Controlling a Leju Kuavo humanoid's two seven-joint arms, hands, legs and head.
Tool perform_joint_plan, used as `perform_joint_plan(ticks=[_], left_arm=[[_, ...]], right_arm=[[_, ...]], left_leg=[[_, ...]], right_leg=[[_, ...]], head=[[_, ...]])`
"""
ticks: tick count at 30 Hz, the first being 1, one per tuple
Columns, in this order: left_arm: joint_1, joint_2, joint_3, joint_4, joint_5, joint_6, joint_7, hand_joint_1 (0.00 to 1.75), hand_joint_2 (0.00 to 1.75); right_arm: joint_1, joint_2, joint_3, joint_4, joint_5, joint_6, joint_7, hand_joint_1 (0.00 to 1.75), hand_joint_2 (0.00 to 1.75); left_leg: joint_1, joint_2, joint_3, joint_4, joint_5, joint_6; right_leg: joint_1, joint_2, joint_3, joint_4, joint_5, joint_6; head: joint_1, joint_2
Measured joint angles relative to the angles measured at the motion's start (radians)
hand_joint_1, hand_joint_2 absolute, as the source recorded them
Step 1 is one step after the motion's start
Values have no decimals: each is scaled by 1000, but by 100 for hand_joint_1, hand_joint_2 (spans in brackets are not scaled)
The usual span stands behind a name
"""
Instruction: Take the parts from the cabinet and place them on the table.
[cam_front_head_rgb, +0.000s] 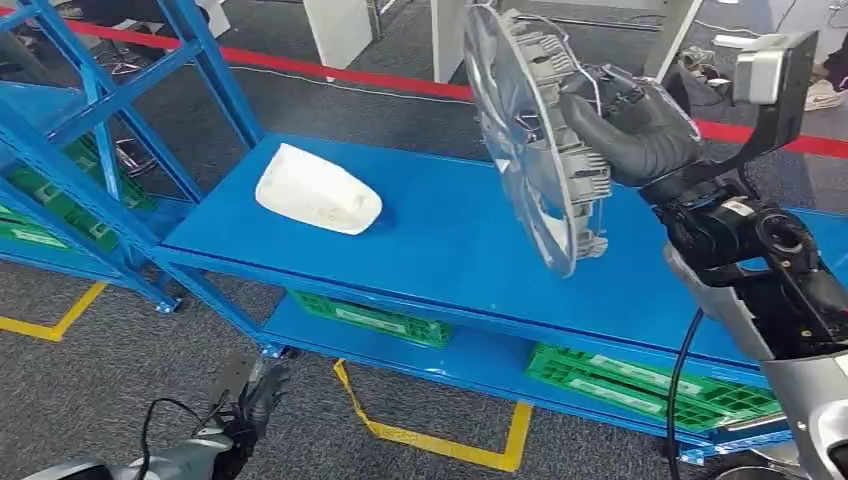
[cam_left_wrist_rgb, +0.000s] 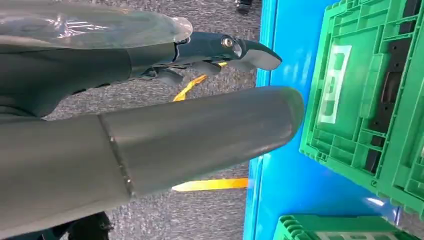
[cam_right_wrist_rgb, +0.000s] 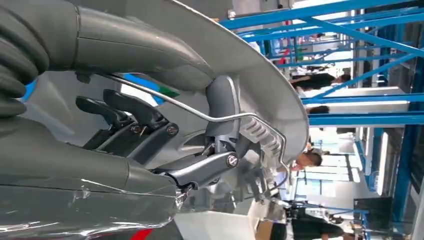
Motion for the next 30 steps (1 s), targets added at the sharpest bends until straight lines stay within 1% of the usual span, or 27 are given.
perform_joint_plan(ticks=[8, 11, 15, 17, 18, 20, 22, 26, 30], left_arm=[[0, 1, 0, 0, 2, 3, 0, 0, 0], [1, 1, 0, 0, 6, 6, -5, 0, 0], [3, 1, 0, 0, 17, 15, -26, 0, 0], [7, 1, 0, 0, 21, 21, -35, 0, 0], [8, 1, 0, 0, 21, 21, -38, 0, 0], [10, 1, 0, 0, 22, 23, -39, 0, 0], [13, 1, 0, 0, 24, 23, -39, 0, 0], [13, 1, 0, 0, 22, 19, -39, 0, 0], [13, 1, 0, 0, 25, 19, -38, 0, 0]], right_arm=[[0, 0, 0, 0, 5, -6, -1, 175, 175], [2, 0, 0, -1, 22, -20, -9, 175, 175], [13, 1, -2, -13, 72, -88, -41, 175, 175], [26, 8, -5, -24, 123, -171, -82, 175, 175], [30, 10, -5, -28, 136, -200, -87, 175, 175], [34, 15, -5, -33, 150, -227, -87, 175, 175], [39, 16, -5, -37, 155, -227, -87, 175, 175], [48, 16, -7, -43, 132, -173, -95, 175, 175], [54, 16, -11, -53, 144, -167, -121, 175, 175]], left_leg=[[0, 0, 0, 0, 0, 0], [0, 0, 0, 0, 0, 0], [0, 0, 0, 0, 0, 0], [0, 0, 0, 0, 0, 0], [0, 0, 0, 0, 0, 0], [0, 0, 0, 0, 0, 0], [0, 0, 0, 0, 0, 0], [0, 0, 0, 0, 0, 0], [0, 0, 0, 0, 0, 0]], right_leg=[[0, 0, 0, 0, 0, 0], [0, 0, 0, 0, 0, 0], [0, 0, 0, 0, 0, 0], [0, 0, 0, 0, 0, 0], [0, 0, 0, 0, 0, 0], [0, 0, 0, 0, 0, 0], [0, 0, 0, 0, 0, 0], [0, 0, -1, 0, 0, 0], [0, 1, -1, 0, 0, 0]], head=[[0, 0], [0, 0], [0, 0], [0, 0], [0, 0], [0, 0], [0, 0], [0, 0], [0, 0]])
